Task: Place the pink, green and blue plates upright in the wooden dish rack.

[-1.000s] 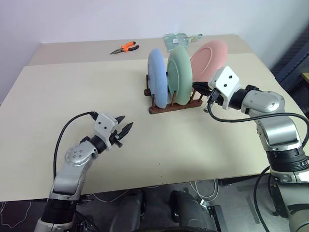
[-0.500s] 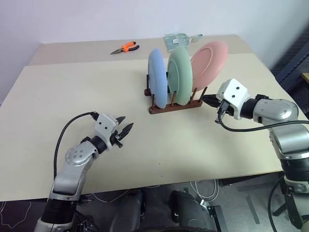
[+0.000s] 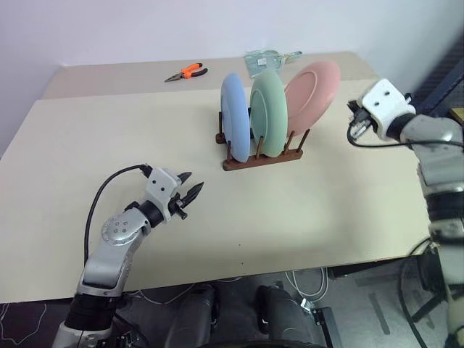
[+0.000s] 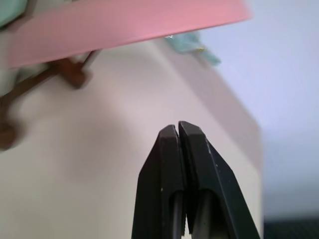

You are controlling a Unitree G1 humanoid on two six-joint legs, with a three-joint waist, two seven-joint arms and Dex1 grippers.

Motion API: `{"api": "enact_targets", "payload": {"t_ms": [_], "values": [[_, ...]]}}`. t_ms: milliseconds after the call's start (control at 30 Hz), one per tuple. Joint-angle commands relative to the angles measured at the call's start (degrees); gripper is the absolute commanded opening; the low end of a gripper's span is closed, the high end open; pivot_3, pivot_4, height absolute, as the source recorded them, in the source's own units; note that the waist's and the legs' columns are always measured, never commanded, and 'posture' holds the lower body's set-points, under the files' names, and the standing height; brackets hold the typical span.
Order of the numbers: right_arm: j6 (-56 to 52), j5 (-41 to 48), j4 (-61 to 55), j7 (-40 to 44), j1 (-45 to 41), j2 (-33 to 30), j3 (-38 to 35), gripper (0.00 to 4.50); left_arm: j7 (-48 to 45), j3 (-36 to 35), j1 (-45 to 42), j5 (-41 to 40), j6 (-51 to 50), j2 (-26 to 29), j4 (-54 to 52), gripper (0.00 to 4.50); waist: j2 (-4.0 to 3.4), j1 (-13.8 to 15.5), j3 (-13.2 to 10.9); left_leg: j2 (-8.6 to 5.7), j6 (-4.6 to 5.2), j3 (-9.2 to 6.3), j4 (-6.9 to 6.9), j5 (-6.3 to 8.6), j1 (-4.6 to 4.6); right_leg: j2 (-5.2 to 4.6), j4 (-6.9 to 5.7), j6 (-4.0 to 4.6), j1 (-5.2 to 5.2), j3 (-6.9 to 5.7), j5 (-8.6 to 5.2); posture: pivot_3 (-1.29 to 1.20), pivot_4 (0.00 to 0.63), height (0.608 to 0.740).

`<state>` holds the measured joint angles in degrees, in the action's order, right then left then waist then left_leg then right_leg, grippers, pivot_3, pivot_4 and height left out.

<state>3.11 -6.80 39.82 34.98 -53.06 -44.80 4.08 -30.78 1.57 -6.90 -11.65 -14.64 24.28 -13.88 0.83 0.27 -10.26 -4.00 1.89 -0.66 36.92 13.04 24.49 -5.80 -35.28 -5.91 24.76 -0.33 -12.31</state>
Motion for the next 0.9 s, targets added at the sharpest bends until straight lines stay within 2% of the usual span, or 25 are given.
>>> {"api": "enact_targets", "payload": {"t_ms": [33,200,400,900], "values": [[8.29,-2.66,9.07,-1.58,-6.76,0.74,0.8,0.03,0.01,0.05,-0.51,0.54,0.99,-0.05,-0.71,2.0,0.0,0.08,0.0,0.0,0.01,-0.01,-0.01,0.01,0.0,0.0,0.0,-0.01,0.0,0.0,0.0,0.0,0.15,0.719],[13.44,-2.13,12.7,0.85,-10.04,2.22,0.79,0.03,0.56,-0.41,0.66,0.66,1.07,-0.14,-1.73,2.0,-0.01,0.11,-0.01,-0.03,0.09,0.0,0.0,0.06,0.01,-0.02,0.02,-0.14,-0.02,0.02,0.08,0.0,0.15,0.719],[14.74,0.34,8.55,4.81,-8.74,3.1,-0.41,0.03,0.73,-0.45,1.11,0.63,1.03,-0.05,-2.01,2.0,-0.04,-0.06,-0.02,-0.03,0.09,-0.01,0.04,0.08,0.0,-0.02,-0.03,-0.15,-0.02,0.04,0.09,0.0,0.15,0.719],[8.15,3.62,-5.9,8.7,-1.27,2.19,-1.9,0.03,-0.4,0.05,-0.19,0.76,1.48,-0.07,-0.5,2.0,-0.05,0.01,-0.02,-0.03,0.09,-0.01,0.06,0.09,0.0,-0.04,-0.06,-0.16,-0.01,0.05,0.09,0.0,0.15,0.719]]}}
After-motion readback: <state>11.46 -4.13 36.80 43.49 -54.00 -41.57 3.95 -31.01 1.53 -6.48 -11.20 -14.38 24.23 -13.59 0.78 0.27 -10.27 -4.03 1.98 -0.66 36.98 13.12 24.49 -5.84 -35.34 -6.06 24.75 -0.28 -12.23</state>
